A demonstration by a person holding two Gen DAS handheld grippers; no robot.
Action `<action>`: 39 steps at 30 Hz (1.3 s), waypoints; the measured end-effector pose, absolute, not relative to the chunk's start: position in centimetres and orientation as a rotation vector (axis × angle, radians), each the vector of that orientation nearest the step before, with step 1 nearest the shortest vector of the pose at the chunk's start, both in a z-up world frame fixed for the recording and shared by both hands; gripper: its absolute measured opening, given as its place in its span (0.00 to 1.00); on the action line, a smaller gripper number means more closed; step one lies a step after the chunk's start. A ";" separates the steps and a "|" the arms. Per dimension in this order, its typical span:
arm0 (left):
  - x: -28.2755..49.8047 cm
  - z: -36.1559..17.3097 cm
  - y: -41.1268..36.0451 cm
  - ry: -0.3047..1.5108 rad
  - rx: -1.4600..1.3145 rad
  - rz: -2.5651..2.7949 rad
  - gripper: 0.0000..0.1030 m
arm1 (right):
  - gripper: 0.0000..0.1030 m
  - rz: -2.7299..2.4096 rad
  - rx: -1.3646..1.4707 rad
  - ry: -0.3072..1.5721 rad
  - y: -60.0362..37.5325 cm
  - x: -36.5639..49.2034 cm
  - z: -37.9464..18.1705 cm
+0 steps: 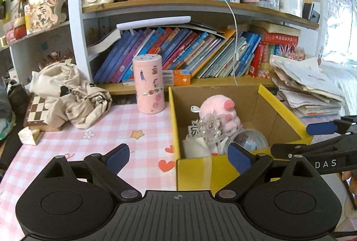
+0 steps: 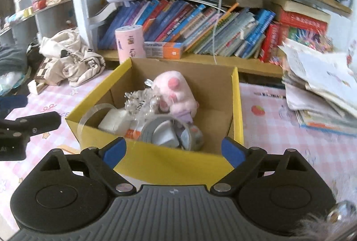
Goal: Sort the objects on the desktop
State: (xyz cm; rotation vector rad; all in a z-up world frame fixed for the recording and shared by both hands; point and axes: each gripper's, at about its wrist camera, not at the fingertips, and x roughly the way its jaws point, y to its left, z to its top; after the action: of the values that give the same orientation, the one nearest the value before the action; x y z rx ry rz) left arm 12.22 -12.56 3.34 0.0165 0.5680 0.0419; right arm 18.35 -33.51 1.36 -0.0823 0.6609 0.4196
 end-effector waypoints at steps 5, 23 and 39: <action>10.5 2.6 -11.2 0.567 0.003 0.064 0.94 | 0.97 0.359 -0.064 0.681 -32.6 16.2 0.3; 5.3 1.6 -7.4 0.598 0.019 0.039 0.99 | 1.00 0.281 -0.107 0.690 -27.9 8.7 -0.6; 2.1 0.7 -5.8 0.652 0.044 -0.007 1.00 | 1.00 0.234 -0.072 0.752 -26.3 4.1 -1.6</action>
State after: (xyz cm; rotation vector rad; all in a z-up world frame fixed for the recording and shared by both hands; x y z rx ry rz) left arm 2.08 -5.80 0.67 0.0438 0.6517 -0.0074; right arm 4.05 -26.29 -1.61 -0.0722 0.7522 0.2342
